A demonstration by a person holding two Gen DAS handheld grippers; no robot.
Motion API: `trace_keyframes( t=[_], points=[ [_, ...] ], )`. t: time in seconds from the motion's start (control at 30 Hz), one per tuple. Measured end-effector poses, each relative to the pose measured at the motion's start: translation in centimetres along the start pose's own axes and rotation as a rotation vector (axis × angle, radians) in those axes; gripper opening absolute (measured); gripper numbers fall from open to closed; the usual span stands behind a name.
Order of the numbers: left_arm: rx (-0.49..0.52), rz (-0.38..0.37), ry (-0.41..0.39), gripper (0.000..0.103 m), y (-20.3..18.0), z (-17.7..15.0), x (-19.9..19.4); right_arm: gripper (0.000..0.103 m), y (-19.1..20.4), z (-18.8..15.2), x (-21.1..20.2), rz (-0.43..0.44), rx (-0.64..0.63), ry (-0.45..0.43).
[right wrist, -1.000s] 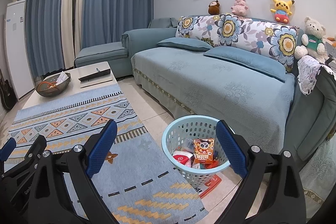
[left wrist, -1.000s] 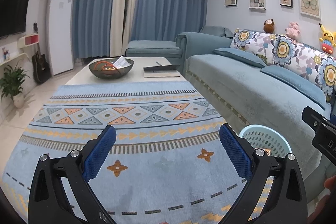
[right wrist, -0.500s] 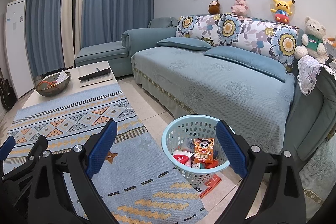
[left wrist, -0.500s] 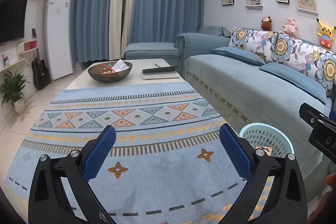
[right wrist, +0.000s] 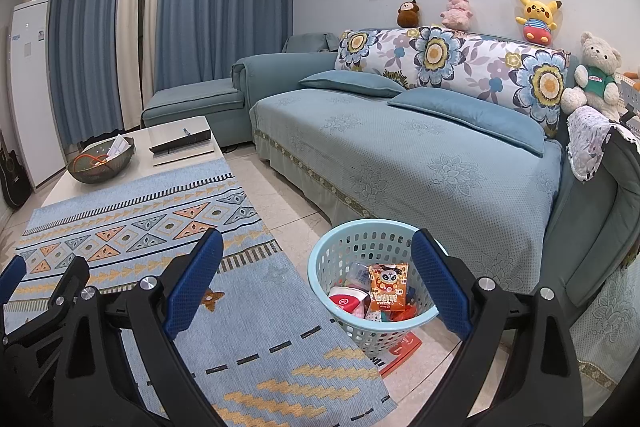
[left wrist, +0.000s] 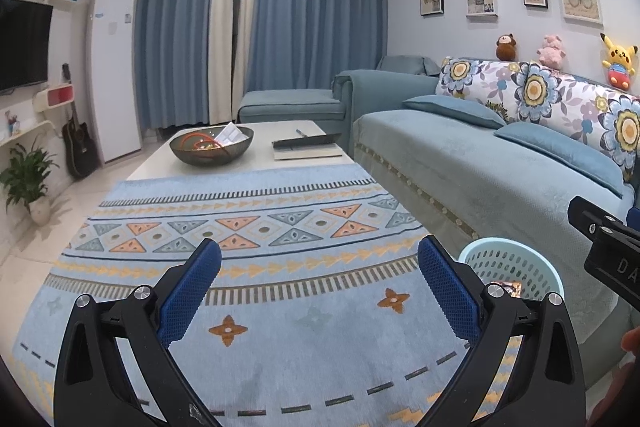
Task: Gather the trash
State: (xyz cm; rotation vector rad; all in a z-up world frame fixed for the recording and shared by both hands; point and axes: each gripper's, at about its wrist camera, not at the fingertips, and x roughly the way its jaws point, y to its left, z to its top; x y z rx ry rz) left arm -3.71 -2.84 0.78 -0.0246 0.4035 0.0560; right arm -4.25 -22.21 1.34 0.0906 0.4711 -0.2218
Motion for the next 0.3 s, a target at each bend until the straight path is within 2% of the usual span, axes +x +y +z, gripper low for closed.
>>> trace_keyframes(
  t=[0.17,0.3],
  points=[
    [-0.033,-0.044,0.047,0.096,0.42,0.06,0.60,0.090,-0.02,-0.03,0.03,0.001,-0.001,0.002],
    [-0.016,-0.037,0.042,0.096,0.13,-0.07,0.63,0.090,-0.03,-0.01,0.03,0.001,-0.001,0.001]
  ],
)
